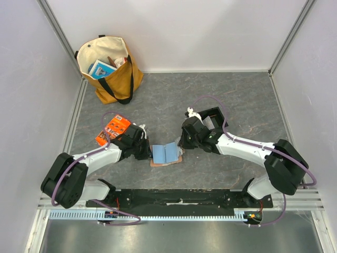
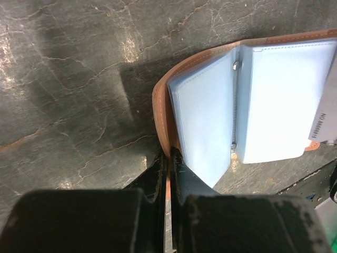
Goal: Put the credit cards into the card holder
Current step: Turn over the card slot in the card holder.
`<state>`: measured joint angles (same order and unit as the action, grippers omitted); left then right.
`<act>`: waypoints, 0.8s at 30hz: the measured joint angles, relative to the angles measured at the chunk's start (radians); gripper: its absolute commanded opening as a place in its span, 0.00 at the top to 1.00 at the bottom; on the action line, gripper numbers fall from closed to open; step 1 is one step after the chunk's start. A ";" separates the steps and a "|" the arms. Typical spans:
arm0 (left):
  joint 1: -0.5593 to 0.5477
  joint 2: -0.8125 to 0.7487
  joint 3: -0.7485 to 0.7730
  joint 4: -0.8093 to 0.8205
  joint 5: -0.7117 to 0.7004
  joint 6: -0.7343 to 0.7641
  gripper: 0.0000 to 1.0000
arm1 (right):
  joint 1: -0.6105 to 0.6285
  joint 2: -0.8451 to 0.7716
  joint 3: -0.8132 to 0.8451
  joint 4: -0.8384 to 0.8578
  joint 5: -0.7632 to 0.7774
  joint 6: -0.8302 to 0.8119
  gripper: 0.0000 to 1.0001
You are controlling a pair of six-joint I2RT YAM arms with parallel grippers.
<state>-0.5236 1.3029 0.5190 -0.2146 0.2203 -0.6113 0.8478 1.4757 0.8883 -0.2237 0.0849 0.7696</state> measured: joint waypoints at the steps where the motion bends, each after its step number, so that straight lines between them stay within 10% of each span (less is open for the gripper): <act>1: 0.000 0.001 0.000 0.001 0.000 0.000 0.98 | 0.000 0.006 -0.004 0.000 0.000 0.000 1.00; 24: 0.000 0.036 0.006 0.039 0.023 0.006 0.98 | 0.002 0.117 -0.036 0.172 -0.118 0.083 1.00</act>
<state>-0.5232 1.3392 0.5251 -0.1761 0.2436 -0.6056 0.8494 1.5929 0.8520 -0.0513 -0.0334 0.8528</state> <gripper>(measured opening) 0.034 0.009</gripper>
